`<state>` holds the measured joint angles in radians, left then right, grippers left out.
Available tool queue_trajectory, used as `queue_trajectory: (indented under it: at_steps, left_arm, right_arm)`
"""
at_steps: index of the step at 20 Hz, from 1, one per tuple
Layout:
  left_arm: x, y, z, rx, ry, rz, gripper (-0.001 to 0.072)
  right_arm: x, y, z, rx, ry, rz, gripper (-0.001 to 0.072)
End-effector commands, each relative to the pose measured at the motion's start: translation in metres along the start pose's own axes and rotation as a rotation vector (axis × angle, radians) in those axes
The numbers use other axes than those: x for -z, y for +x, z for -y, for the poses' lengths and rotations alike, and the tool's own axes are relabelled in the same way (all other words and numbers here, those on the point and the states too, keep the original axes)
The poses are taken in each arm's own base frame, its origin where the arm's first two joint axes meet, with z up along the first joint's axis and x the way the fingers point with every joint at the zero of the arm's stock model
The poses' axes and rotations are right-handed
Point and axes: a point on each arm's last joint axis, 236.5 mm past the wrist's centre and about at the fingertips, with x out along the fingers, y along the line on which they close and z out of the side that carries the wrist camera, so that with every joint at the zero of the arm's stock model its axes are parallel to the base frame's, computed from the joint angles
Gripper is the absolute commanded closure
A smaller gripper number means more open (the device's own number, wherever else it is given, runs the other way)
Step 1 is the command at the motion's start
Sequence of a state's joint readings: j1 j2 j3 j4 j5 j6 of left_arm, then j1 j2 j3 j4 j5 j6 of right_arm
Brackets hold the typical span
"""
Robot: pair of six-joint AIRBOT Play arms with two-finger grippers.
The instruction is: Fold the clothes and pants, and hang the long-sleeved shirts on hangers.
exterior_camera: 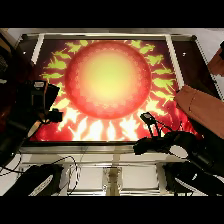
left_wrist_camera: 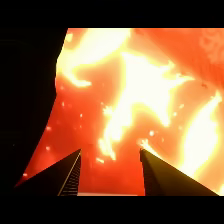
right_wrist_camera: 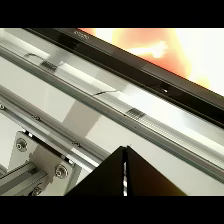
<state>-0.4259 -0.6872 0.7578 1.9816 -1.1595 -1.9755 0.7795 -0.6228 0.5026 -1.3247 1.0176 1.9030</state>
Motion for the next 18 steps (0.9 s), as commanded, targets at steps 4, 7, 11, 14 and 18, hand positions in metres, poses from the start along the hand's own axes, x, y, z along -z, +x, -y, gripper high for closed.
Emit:
queue_trajectory:
  at_steps: [4, 7, 11, 14, 18]
  left_arm:
    - [-0.005, 0.000, 0.001, 0.003, 0.003, 0.022, 0.0295]
    - [-0.013, 0.000, -0.013, -0.058, 0.080, 0.054, 0.0295]
    - [-0.019, -0.001, -0.044, -0.168, 0.204, 0.056, 0.0296]
    - [-0.006, 0.005, -0.080, -0.247, 0.255, -0.014, 0.0296]
    - [0.057, 0.029, -0.128, -0.320, 0.310, -0.235, 0.0295]
  right_arm:
    - [-0.008, 0.000, -0.003, -0.013, -0.001, 0.034, 0.0695]
    - [-0.011, 0.000, -0.004, -0.016, -0.002, 0.048, 0.0695]
    - [-0.022, -0.001, -0.005, -0.019, -0.013, 0.094, 0.0695]
    - [-0.029, -0.002, -0.006, -0.026, -0.021, 0.124, 0.0695]
    - [-0.036, -0.003, -0.007, -0.026, -0.031, 0.154, 0.0695]
